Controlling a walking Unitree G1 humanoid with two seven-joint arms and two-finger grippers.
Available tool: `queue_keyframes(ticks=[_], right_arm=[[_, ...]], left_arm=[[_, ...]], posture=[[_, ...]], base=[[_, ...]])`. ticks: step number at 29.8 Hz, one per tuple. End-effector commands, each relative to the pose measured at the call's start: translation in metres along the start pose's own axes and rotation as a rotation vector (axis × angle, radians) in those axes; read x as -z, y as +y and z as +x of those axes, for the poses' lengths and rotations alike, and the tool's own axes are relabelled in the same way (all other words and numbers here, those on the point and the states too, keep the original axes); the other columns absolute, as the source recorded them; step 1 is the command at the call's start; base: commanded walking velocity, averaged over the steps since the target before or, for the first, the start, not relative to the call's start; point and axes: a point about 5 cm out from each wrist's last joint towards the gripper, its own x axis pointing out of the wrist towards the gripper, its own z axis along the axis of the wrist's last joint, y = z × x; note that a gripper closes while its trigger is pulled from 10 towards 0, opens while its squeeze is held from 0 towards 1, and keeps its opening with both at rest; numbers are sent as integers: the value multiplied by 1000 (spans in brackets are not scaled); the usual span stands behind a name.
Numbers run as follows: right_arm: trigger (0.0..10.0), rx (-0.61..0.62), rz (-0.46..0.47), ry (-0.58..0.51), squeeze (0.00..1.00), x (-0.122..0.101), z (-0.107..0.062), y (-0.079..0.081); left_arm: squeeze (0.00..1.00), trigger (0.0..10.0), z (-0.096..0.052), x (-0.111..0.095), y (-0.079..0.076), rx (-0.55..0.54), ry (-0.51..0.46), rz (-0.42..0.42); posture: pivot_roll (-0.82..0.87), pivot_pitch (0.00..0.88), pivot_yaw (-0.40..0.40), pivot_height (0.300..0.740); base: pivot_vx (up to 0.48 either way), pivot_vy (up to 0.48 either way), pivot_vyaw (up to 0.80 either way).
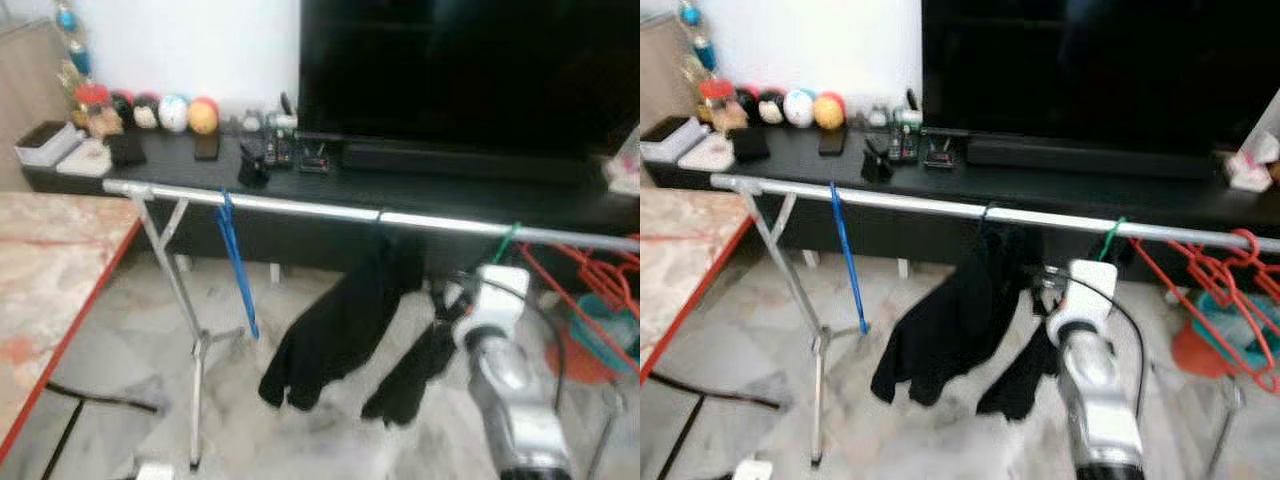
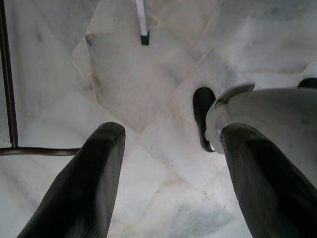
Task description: Hang hanger
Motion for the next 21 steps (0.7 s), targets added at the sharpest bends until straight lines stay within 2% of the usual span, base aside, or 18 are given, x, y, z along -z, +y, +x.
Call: queue_keyframes(ticks=[1, 21], right_arm=[[10000, 29, -7, -5, 0, -1, 1, -8], [10000, 59, 16, 19, 0, 10, 1, -15]], left_arm=[[0, 10000, -1, 6, -6, 19, 21, 5], [0, 10000, -1, 8, -5, 23, 26, 3]], posture=[[9, 0, -22, 740], [4, 0, -15, 740]], base=[[0, 0, 0], [0, 0, 0]])
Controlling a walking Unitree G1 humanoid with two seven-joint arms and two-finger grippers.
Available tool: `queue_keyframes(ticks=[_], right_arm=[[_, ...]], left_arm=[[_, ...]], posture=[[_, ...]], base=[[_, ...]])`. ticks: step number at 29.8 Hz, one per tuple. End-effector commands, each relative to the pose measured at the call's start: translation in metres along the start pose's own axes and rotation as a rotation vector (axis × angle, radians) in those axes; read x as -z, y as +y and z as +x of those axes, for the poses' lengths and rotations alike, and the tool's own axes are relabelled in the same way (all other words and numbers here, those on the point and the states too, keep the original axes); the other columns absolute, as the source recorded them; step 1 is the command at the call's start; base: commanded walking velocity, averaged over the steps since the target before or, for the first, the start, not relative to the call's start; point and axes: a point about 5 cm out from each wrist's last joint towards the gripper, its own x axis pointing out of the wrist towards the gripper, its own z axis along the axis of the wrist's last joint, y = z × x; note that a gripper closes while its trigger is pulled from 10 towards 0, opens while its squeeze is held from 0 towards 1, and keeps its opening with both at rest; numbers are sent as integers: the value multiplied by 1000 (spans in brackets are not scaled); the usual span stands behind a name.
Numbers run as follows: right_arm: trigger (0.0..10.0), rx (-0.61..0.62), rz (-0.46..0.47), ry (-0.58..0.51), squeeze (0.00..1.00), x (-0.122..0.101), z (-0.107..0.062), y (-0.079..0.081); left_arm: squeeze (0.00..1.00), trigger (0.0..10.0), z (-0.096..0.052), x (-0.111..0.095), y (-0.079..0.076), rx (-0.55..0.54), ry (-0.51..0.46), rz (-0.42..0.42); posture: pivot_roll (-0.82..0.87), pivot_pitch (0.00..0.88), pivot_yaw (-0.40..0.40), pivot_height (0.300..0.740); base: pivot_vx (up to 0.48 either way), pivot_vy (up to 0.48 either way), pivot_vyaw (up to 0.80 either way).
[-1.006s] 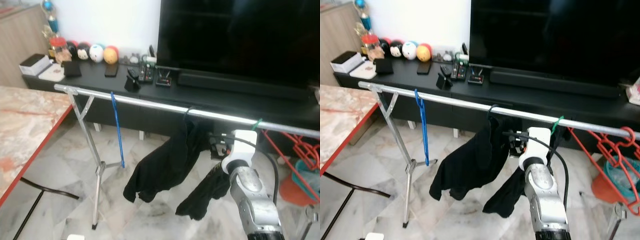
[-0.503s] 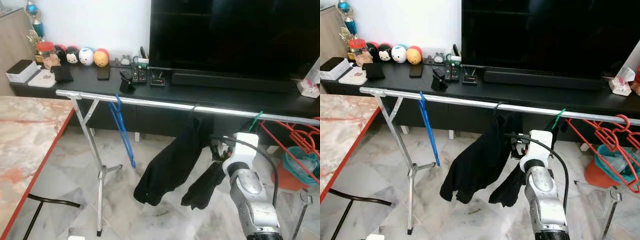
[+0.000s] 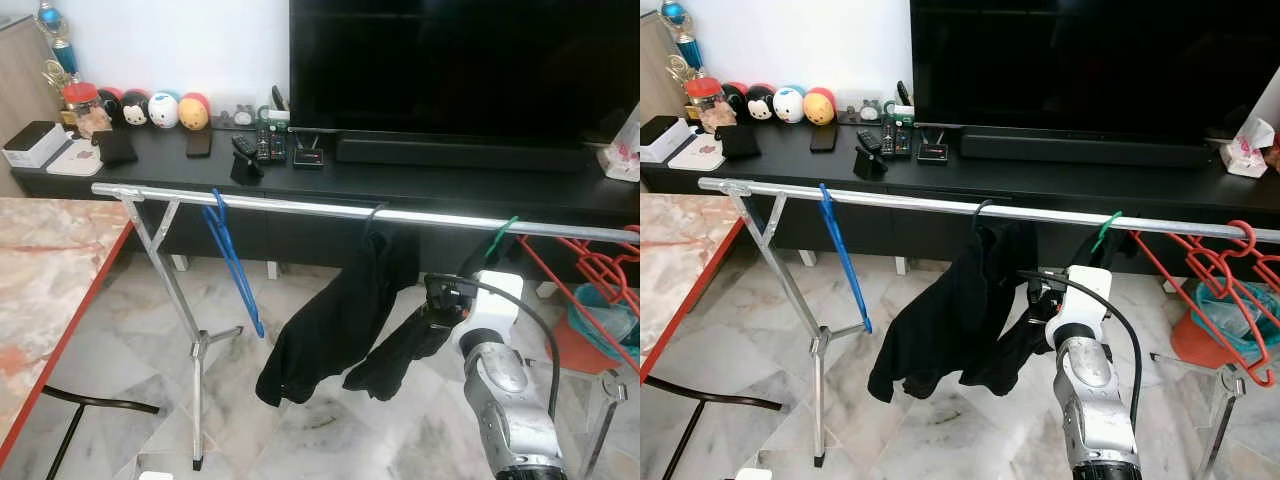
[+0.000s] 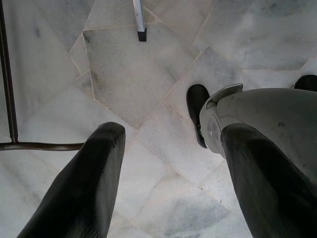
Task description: Hang hanger
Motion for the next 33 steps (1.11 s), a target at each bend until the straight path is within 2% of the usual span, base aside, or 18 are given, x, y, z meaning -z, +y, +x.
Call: queue_keyframes(ticks=[1, 18, 27, 33], right_arm=[[10000, 14, 4, 5, 0, 2, 0, -4], [10000, 9, 2, 7, 0, 3, 0, -2], [10000, 17, 14, 6, 0, 3, 1, -3], [10000, 11, 13, -4, 0, 2, 1, -3]], left_arm=[[0, 10000, -1, 5, -1, 11, 21, 16], [0, 10000, -1, 5, -1, 11, 23, 11], [0, 10000, -1, 5, -1, 11, 22, 13], [0, 10000, -1, 5, -2, 12, 23, 15]], posture=[[4, 0, -15, 740], [8, 0, -19, 740], [8, 0, -18, 740], [9, 0, -20, 740]], base=[[0, 0, 0], [0, 0, 0], [258, 0, 0], [265, 0, -329]])
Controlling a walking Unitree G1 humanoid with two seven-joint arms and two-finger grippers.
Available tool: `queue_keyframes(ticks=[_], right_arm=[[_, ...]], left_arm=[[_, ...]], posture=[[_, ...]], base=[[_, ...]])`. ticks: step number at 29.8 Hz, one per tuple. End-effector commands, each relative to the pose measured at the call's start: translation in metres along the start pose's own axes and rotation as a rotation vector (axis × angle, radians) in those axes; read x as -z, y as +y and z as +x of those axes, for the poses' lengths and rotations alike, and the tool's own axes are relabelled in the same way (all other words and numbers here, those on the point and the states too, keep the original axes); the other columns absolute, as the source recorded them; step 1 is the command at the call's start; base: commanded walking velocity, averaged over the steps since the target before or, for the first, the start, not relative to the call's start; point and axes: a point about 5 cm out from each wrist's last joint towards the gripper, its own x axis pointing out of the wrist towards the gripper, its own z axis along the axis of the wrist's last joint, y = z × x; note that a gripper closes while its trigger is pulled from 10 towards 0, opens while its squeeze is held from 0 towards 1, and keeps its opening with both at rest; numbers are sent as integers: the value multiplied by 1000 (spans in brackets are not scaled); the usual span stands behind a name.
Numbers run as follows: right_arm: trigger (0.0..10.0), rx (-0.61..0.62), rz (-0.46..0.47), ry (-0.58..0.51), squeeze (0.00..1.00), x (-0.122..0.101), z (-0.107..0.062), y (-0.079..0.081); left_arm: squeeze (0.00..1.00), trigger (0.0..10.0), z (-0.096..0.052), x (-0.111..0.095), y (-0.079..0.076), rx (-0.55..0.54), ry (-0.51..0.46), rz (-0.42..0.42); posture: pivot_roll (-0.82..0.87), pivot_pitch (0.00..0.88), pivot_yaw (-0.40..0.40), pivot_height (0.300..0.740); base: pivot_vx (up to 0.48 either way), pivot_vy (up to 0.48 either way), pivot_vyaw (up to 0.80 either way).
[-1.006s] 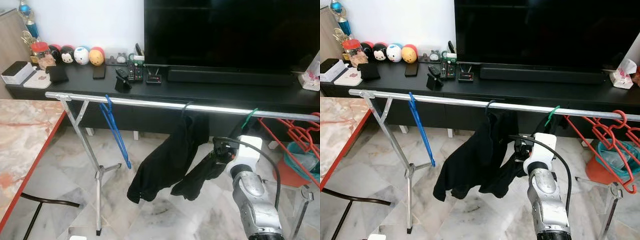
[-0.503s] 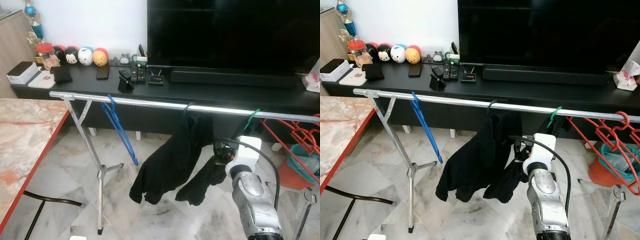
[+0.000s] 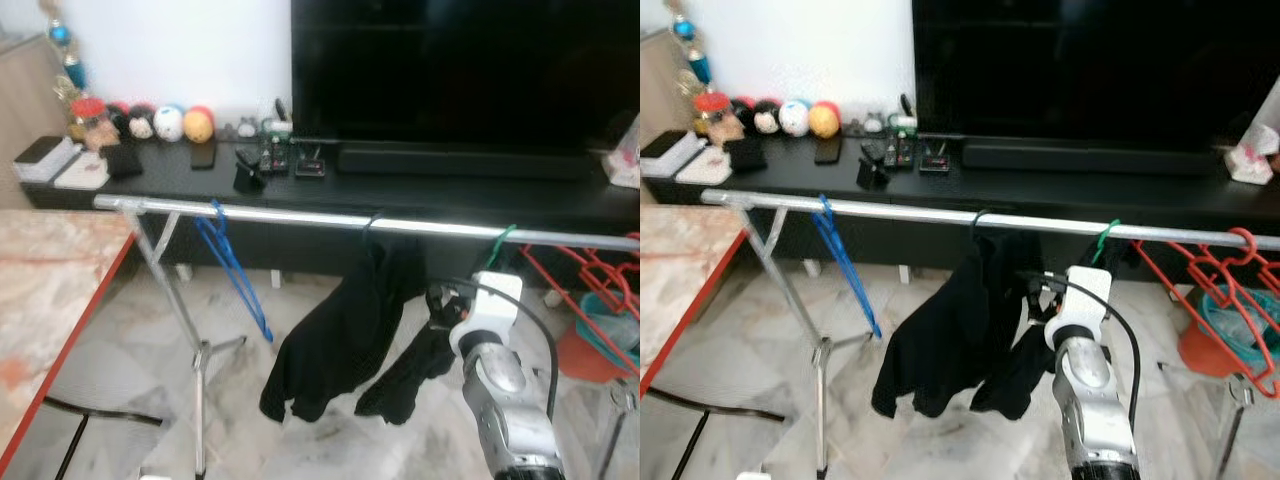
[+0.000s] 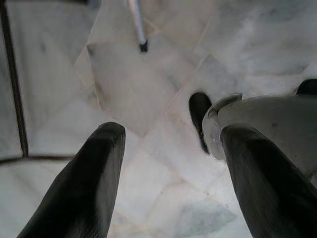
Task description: Hang hanger
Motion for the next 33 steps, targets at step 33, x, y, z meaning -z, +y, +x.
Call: queue_keyframes(ticks=[33], right_arm=[[10000, 95, 19, -24, 0, 2, -10, -7]], left_arm=[[0, 10000, -1, 4, 0, 13, 22, 28]], posture=[[8, 0, -19, 740]], base=[[48, 0, 0]])
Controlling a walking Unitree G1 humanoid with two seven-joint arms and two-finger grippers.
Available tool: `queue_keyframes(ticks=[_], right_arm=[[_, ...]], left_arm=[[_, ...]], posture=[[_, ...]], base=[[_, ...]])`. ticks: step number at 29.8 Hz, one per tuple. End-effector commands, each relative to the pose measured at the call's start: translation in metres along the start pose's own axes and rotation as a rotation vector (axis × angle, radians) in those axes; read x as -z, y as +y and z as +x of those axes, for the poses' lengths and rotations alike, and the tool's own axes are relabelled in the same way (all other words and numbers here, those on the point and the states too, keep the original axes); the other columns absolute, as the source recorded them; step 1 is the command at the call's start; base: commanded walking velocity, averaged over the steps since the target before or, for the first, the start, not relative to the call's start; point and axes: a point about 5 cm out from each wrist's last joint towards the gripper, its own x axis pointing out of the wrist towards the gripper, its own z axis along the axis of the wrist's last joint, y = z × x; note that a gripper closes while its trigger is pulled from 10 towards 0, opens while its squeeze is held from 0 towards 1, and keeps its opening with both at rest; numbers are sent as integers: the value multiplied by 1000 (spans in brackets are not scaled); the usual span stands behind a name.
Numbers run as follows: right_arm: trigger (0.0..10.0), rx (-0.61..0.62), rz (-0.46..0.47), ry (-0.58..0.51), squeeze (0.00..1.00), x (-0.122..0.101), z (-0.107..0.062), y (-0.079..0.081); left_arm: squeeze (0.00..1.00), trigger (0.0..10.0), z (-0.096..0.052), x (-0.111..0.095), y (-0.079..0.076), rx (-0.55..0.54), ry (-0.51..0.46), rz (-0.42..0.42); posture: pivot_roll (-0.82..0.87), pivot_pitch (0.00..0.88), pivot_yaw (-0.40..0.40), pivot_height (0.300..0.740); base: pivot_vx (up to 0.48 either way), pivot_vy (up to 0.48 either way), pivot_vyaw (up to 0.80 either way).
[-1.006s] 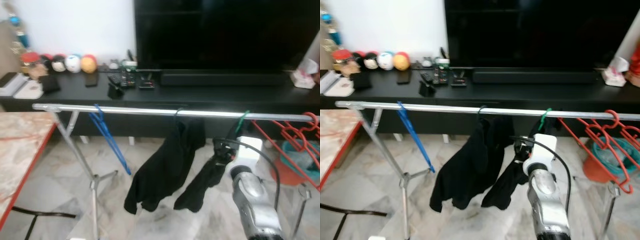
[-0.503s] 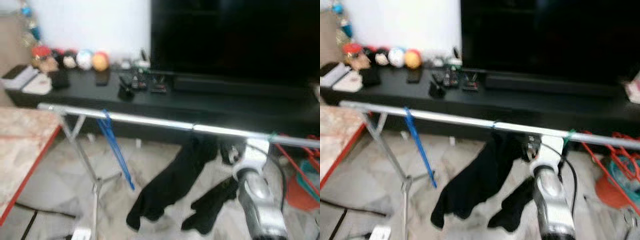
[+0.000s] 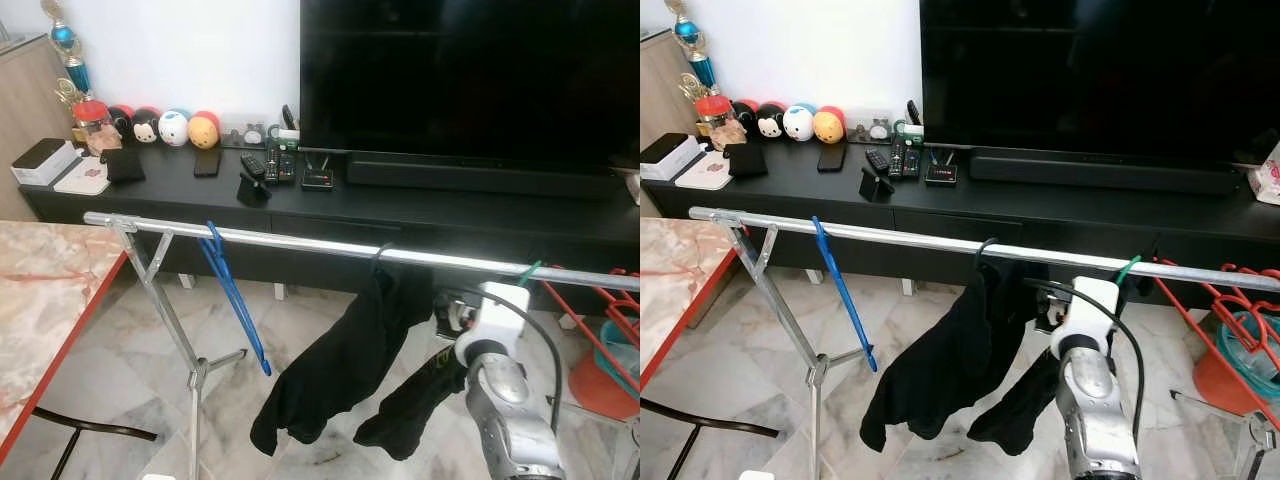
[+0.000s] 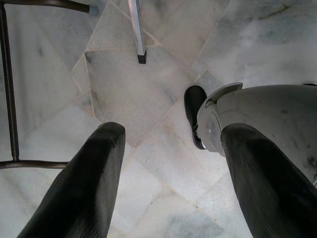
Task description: Hang hanger
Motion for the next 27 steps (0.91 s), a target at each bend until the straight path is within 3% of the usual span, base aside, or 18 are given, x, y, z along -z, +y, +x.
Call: queue_keyframes(ticks=[1, 8, 27], right_arm=[[10000, 12, 18, -52, 0, -9, -2, 0], [10000, 65, 9, -9, 0, 1, -6, -9], [10000, 140, 18, -6, 0, 1, -3, -19]], left_arm=[[0, 10000, 0, 2, 1, 0, 16, 4], [0, 10000, 0, 2, 1, 2, 19, 9], [0, 10000, 0, 2, 0, 6, 20, 13]], posture=[[7, 0, -19, 740], [1, 0, -15, 740], [5, 0, -18, 740]], base=[[0, 0, 0], [0, 0, 0], [0, 0, 0]])
